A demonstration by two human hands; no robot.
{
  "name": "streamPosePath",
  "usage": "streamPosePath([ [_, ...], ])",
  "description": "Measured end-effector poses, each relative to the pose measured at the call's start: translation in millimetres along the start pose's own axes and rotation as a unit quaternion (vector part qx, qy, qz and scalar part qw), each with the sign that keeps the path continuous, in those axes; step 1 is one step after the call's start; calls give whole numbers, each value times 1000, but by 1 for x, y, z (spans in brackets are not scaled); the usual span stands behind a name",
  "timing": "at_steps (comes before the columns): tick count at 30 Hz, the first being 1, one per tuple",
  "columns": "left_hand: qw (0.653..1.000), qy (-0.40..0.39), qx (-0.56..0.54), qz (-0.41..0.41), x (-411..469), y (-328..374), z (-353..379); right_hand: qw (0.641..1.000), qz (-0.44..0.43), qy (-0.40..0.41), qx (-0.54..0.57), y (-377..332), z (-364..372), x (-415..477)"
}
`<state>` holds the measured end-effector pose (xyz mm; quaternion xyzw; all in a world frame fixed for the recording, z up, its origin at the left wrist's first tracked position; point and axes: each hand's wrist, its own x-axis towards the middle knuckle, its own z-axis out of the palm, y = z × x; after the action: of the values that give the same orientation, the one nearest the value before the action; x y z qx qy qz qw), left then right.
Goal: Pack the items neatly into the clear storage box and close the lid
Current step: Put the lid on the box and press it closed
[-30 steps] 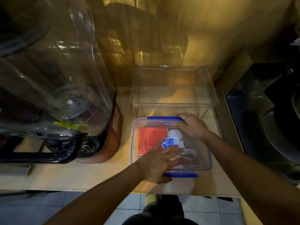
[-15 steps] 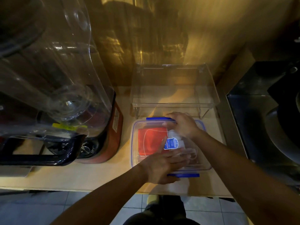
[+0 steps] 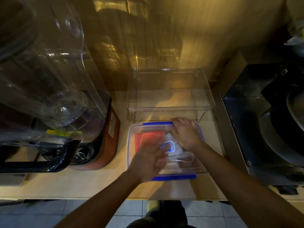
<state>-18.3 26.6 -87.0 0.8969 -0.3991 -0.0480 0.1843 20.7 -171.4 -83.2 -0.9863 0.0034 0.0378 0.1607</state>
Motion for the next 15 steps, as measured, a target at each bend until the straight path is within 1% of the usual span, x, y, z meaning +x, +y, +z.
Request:
streamPosePath([
  [1, 997, 23, -4, -79, -5, -7, -1, 1000, 21, 14, -4, 6, -1, -8],
  [3, 976, 40, -14, -215, -18, -22, -4, 997, 64, 47, 15, 19, -3, -28],
  [4, 960, 49, -30, -273, -24, -27, -4, 994, 82, 62, 33, 25, -5, -39],
  [5, 940, 62, -67, -330, -30, -29, -3, 991, 98, 68, 60, 31, -6, -49],
  [6, 909, 78, -138, -384, -36, -28, -3, 986, 115, 64, 106, 37, -6, -58],
  [7, 865, 97, -240, -430, -40, -25, -1, 974, 138, 53, 170, 40, -7, -66],
  [8, 810, 120, -356, -451, -42, -20, 1, 956, 167, 39, 236, 41, -7, -73],
  [9, 757, 144, -445, -456, -44, -15, 3, 935, 199, 30, 292, 41, -5, -79],
  [10, 728, 164, -483, -458, -44, -12, 4, 915, 227, 27, 333, 40, -3, -83],
  [11, 722, 177, -486, -459, -44, -10, 4, 900, 246, 30, 358, 39, -1, -86],
  [12, 727, 185, -475, -461, -43, -9, 4, 890, 253, 37, 376, 38, 0, -87],
  [15, 740, 198, -451, -458, -42, -8, 1, 881, 257, 51, 393, 35, 0, -86],
])
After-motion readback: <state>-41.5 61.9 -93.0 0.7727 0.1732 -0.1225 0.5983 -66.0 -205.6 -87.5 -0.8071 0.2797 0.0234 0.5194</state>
